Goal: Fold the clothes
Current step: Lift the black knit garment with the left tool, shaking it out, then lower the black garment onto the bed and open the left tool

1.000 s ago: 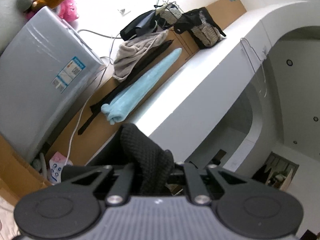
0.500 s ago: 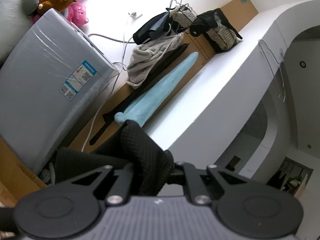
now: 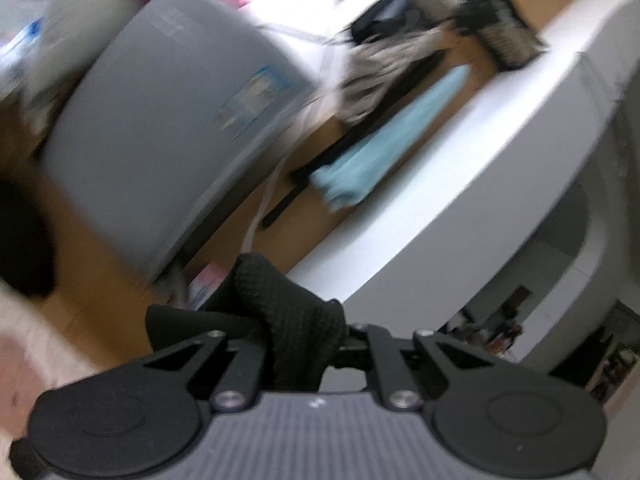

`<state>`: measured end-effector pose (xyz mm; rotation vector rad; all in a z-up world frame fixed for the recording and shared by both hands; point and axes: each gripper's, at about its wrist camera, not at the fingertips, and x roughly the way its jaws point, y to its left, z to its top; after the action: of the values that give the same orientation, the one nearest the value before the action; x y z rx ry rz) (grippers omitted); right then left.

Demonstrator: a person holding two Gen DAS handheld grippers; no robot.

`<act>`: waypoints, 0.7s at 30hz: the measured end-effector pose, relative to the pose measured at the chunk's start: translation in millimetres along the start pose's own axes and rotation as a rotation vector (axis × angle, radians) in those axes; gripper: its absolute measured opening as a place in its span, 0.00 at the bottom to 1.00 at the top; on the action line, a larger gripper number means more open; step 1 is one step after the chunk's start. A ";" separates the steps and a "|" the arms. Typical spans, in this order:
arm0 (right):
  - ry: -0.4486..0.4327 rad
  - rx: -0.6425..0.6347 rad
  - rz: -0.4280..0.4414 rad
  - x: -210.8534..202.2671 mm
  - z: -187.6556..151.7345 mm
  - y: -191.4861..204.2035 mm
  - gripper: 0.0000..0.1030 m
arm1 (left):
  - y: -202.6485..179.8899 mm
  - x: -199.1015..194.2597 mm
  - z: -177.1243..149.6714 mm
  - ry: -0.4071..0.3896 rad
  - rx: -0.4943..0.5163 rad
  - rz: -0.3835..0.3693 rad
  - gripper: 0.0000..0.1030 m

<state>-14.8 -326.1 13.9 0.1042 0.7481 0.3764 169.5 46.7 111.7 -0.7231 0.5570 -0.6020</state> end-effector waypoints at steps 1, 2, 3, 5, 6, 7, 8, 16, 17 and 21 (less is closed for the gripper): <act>0.004 -0.004 0.000 0.6 -0.7 1.3 0.99 | 9.5 -0.9 -6.6 0.020 -0.009 0.023 0.08; 0.009 -0.004 0.002 1.2 -1.3 2.3 0.99 | 17.9 -1.4 -12.7 0.038 -0.013 0.046 0.08; 0.010 -0.003 0.002 1.3 -1.5 2.4 0.99 | 26.1 -1.8 -18.5 0.054 -0.017 0.067 0.08; 0.021 0.012 0.012 2.6 -2.9 2.3 0.99 | 41.6 -1.5 -26.9 0.076 -0.037 0.092 0.08; 0.027 0.020 0.017 3.3 -3.6 2.3 0.99 | 49.7 -1.0 -31.1 0.088 -0.047 0.106 0.08; 0.033 0.028 0.023 4.0 -4.4 2.3 0.99 | 57.1 -0.5 -34.9 0.100 -0.056 0.120 0.08; 0.034 0.026 0.021 4.5 -4.8 2.4 0.99 | 59.8 0.9 -35.3 0.106 -0.059 0.127 0.08; 0.064 0.048 -0.014 14.3 -8.7 -4.6 0.99 | 114.5 35.8 -47.4 0.169 -0.051 0.261 0.08; 0.067 0.049 -0.013 14.5 -9.3 -5.2 0.99 | 119.8 41.3 -47.4 0.171 -0.061 0.271 0.08; 0.074 0.046 -0.021 15.7 -10.9 -7.9 0.99 | 134.3 70.5 -47.0 0.184 -0.074 0.315 0.08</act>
<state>-9.4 -328.1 -6.0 0.1259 0.8300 0.3450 229.3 59.4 -34.8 -0.6358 0.8494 -0.3573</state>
